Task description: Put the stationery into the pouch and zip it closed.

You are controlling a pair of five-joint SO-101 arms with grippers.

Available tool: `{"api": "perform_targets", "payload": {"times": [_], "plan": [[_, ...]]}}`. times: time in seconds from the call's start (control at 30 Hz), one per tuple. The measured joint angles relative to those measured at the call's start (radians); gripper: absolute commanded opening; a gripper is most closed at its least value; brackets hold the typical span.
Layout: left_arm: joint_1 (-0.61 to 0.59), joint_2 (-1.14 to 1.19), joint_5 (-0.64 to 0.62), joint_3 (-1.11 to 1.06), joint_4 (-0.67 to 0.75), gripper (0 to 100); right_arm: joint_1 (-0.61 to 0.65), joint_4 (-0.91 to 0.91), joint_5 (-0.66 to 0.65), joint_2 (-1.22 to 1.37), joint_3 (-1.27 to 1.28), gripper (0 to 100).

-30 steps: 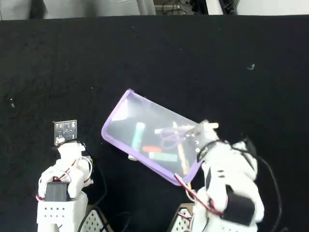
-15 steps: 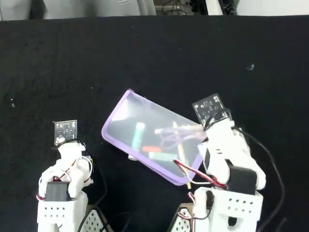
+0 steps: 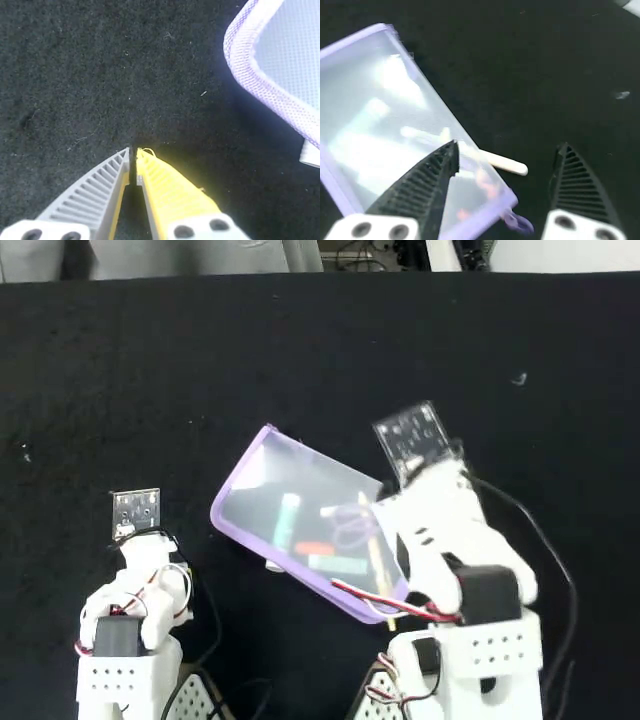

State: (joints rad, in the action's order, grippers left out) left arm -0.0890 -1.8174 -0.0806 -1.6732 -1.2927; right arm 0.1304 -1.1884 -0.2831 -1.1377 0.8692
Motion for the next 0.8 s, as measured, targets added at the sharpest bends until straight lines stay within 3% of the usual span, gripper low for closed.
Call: {"api": "perform_targets", "payload": {"times": [0.17,0.33,0.53,0.8], "plan": [[0.000,0.000,0.000,0.000,0.000,3,0.087,0.061,0.072,0.176,-0.035,30.4],[0.000,0.000,0.000,0.000,0.000,3,0.235,-0.012,0.084,0.250,-0.035,30.4],[0.000,0.000,0.000,0.000,0.000,3,0.456,-0.143,-0.025,0.222,-0.037,30.4],[0.000,0.000,0.000,0.000,0.000,3,0.597,-0.219,-0.132,0.189,0.008,30.4]]}}
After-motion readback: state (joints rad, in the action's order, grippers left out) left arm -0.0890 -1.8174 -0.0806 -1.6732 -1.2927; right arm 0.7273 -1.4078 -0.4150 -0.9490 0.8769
